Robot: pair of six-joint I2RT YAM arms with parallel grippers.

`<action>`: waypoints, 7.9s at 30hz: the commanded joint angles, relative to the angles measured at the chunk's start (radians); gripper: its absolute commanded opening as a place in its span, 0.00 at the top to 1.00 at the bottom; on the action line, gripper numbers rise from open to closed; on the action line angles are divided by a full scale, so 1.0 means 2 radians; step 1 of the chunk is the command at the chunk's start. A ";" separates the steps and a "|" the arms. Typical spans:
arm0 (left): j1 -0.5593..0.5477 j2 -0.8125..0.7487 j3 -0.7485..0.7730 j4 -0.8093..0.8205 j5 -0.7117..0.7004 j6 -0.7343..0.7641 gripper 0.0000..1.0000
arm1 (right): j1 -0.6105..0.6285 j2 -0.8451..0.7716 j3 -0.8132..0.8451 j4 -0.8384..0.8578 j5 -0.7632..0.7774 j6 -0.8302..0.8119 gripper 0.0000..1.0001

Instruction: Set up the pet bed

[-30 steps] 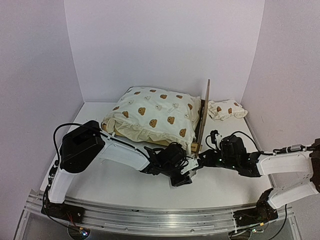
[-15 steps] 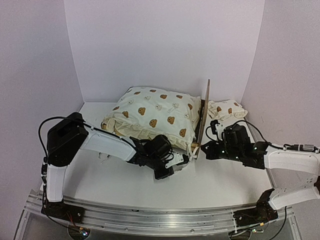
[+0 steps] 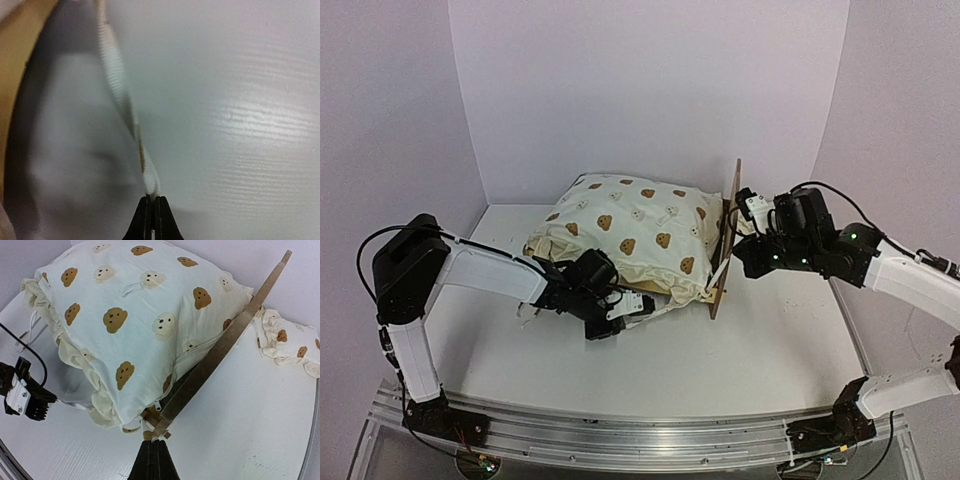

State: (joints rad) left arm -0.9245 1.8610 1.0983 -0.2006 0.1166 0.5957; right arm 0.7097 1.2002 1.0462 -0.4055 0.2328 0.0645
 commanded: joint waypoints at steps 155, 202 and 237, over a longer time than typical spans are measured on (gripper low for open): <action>0.288 -0.092 0.040 -0.223 0.138 0.072 0.29 | -0.047 0.477 0.305 0.093 -0.082 0.212 0.42; 0.449 -0.199 -0.114 -0.152 0.152 0.088 0.30 | 0.203 0.136 0.042 -0.080 0.037 0.160 0.36; 0.273 -0.188 0.111 -0.142 0.220 -0.125 0.16 | 0.004 -0.016 0.012 -0.272 0.102 0.308 0.32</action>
State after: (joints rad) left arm -0.5739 1.4381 1.1779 -0.4559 0.4882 0.4050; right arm 0.7338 1.1981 1.0847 -0.9029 0.4112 0.6402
